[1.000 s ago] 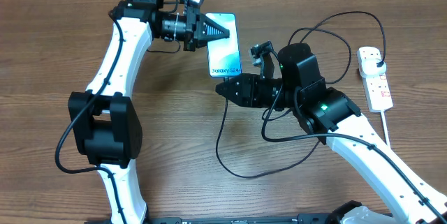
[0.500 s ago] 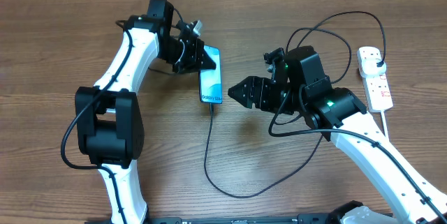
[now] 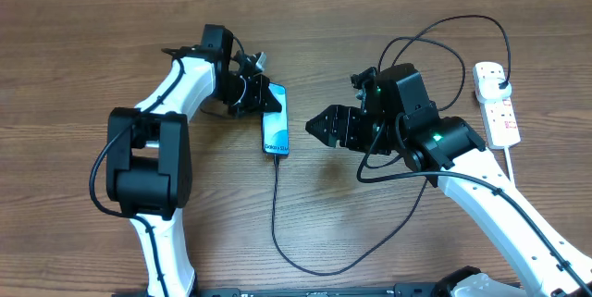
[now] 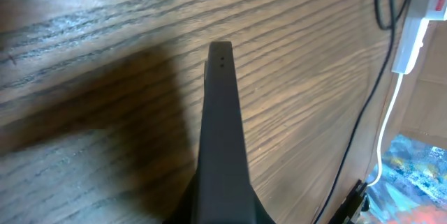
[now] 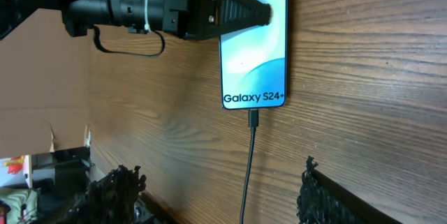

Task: Plug charger to phone and switch on socket

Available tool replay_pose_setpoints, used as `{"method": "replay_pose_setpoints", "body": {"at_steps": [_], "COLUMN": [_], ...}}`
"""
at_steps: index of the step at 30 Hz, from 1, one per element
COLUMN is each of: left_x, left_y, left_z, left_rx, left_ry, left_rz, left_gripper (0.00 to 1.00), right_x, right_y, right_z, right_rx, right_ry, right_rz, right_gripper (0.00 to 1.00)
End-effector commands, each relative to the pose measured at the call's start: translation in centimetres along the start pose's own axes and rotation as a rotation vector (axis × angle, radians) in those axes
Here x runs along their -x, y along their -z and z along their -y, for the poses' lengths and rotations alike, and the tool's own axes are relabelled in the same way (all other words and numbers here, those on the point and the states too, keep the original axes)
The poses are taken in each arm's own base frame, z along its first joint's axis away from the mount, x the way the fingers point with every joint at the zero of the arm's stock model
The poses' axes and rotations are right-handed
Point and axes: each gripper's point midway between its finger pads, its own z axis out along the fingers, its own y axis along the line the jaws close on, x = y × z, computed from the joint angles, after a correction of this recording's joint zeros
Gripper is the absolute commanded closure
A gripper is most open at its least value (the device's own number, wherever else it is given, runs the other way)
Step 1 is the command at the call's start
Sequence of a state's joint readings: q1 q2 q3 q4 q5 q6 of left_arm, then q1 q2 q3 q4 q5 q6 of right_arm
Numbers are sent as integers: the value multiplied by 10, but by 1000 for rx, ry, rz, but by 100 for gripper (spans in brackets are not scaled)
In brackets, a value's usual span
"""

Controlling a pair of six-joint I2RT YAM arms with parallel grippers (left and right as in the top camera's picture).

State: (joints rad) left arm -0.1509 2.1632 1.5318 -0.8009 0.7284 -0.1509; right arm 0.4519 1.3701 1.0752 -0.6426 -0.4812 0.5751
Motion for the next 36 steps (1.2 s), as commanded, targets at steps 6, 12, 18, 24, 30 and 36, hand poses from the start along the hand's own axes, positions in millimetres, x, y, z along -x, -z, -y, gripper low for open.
{"method": "replay_pose_setpoints", "body": {"at_steps": [6, 12, 18, 24, 30, 36], "left_x": [-12, -16, -16, -17, -16, -17], "left_y": [-19, -19, -19, -18, -18, -17], "left_z": [-12, -12, -22, -30, -34, -42], "left_rx": [-14, -8, 45, 95, 116, 166], "left_ry": [62, 72, 75, 77, 76, 75], "left_rz": [-65, -77, -75, -74, -71, -71], "left_gripper": [94, 87, 80, 71, 60, 50], "right_x": [7, 7, 6, 1, 0, 0], "right_y": [3, 3, 3, 3, 3, 3], "right_z": [-1, -1, 0, 5, 8, 8], "right_rx": [-8, -8, -13, -38, -48, -49], "right_ry": [11, 11, 7, -6, -11, -12], "right_rz": [23, 23, 17, 4, 0, -1], "right_gripper": [25, 25, 25, 26, 26, 26]}}
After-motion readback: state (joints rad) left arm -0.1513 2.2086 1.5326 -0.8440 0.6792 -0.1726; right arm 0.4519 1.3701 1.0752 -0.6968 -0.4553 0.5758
